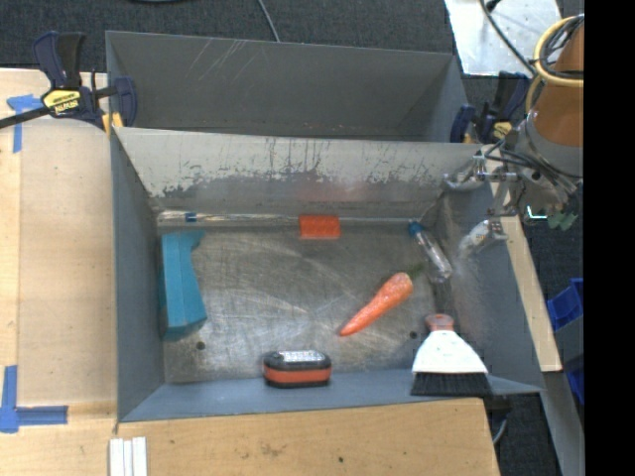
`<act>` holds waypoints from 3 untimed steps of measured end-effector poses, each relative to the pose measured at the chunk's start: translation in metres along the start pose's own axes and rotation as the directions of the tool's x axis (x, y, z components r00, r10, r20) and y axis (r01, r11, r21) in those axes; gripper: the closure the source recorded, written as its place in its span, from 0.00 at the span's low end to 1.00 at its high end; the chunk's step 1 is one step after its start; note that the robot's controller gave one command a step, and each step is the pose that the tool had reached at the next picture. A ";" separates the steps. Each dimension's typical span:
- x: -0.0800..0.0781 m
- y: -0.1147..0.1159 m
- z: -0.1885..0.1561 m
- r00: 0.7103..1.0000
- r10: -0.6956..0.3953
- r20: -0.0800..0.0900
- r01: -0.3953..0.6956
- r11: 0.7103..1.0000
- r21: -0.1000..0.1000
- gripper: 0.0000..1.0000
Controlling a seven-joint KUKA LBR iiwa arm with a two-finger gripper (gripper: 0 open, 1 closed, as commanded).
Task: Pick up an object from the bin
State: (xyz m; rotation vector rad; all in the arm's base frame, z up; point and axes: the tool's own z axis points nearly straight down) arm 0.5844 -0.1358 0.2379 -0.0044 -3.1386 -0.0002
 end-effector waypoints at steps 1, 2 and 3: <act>-0.001 0.000 -0.004 1.000 -0.003 0.007 0.003 1.000 0.001 0.00; -0.004 0.007 0.027 0.998 -0.063 0.013 0.063 0.998 0.004 0.00; -0.008 0.026 0.151 0.982 -0.187 0.004 0.187 0.982 0.000 1.00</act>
Offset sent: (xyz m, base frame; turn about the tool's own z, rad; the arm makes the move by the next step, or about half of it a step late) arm 0.0037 0.0295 -0.1310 -0.2468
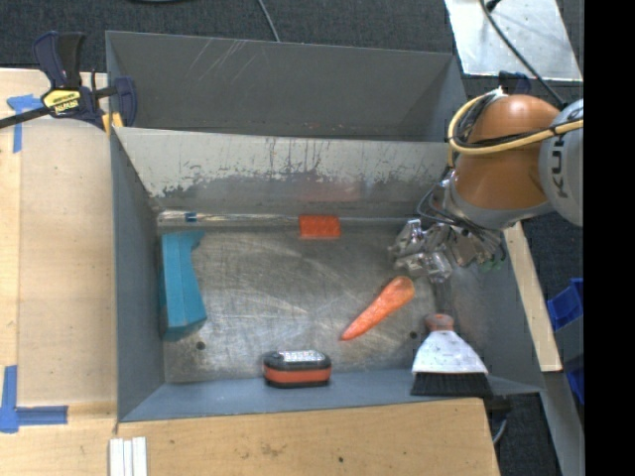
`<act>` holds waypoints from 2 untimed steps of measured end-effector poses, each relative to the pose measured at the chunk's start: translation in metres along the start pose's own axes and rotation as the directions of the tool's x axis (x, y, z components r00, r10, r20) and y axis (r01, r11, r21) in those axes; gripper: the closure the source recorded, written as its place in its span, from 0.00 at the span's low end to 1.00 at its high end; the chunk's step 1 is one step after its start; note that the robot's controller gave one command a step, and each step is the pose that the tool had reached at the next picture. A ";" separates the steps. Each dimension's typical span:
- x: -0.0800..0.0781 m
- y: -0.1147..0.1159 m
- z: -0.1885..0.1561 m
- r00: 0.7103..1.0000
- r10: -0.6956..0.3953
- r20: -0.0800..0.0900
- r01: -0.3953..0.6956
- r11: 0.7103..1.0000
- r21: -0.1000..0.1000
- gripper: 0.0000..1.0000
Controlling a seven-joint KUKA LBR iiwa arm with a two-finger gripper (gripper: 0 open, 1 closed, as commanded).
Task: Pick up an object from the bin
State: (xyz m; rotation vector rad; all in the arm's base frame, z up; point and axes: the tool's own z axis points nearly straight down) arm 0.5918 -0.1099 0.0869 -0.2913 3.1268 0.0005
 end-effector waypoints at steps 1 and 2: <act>-0.001 -0.001 -0.001 1.000 0.000 0.003 0.000 1.000 0.002 1.00; 0.016 0.000 -0.034 0.995 -0.098 -0.002 0.098 0.995 -0.001 1.00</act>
Offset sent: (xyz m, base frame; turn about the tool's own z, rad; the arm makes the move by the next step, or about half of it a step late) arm -0.0486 -0.0130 0.1133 -0.3053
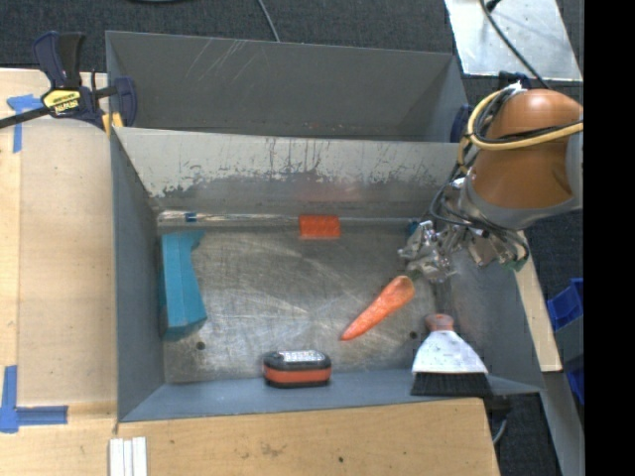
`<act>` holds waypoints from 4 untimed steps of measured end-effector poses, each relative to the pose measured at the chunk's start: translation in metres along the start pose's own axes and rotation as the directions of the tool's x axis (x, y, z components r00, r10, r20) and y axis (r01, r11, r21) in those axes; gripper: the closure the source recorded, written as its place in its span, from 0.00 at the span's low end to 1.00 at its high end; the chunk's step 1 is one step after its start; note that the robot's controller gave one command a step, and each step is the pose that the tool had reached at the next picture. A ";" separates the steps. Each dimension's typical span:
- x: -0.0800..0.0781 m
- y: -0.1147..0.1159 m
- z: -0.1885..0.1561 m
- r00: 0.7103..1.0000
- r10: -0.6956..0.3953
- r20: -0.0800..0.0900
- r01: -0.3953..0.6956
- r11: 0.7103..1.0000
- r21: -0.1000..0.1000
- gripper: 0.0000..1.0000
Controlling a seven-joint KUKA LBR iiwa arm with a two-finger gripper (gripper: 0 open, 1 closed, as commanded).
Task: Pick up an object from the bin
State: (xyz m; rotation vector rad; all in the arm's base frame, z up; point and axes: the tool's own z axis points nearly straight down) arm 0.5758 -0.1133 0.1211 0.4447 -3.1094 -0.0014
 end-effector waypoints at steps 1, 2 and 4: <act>0.018 0.003 -0.059 0.994 -0.109 0.000 0.109 0.994 0.000 1.00; 0.029 0.012 -0.120 0.979 -0.206 0.000 0.206 0.979 0.000 1.00; 0.071 0.018 -0.149 0.883 -0.470 0.002 0.470 0.883 0.003 1.00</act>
Offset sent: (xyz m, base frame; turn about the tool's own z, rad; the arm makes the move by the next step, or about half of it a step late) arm -0.0403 0.0079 0.1554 -0.2560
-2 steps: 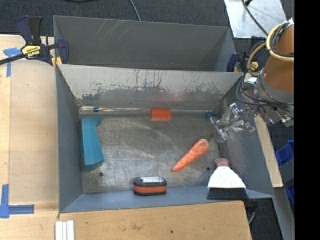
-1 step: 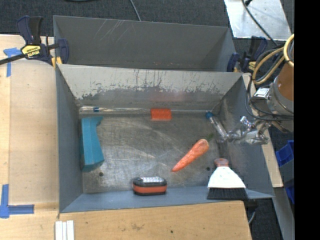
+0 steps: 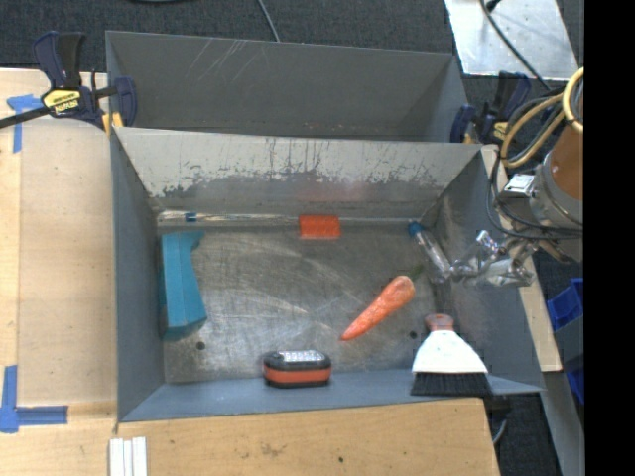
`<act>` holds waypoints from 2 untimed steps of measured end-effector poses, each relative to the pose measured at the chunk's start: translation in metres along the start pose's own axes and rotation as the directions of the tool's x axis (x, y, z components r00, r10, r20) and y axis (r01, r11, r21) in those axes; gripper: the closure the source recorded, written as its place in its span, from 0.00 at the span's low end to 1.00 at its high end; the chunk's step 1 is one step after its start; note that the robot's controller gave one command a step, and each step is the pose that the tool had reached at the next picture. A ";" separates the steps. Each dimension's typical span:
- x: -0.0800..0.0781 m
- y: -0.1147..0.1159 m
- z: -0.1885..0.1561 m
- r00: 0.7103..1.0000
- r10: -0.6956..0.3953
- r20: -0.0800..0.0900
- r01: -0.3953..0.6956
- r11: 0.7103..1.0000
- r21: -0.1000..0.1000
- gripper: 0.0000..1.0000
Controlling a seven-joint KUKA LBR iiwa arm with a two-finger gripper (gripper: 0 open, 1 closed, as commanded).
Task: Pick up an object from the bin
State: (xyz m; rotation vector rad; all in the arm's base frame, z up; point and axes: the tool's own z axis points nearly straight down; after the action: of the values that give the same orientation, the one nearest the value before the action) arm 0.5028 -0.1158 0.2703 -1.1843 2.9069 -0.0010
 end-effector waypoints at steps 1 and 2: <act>-0.018 -0.012 0.045 0.999 -0.042 0.004 0.042 0.999 0.009 1.00; -0.015 0.006 0.096 0.991 -0.135 0.002 0.135 0.991 0.001 1.00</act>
Offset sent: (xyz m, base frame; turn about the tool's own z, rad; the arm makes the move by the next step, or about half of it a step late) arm 0.0001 0.0171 -0.1035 -0.1443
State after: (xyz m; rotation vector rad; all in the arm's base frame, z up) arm 0.5095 -0.1014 0.1746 -1.3775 2.8185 -0.0017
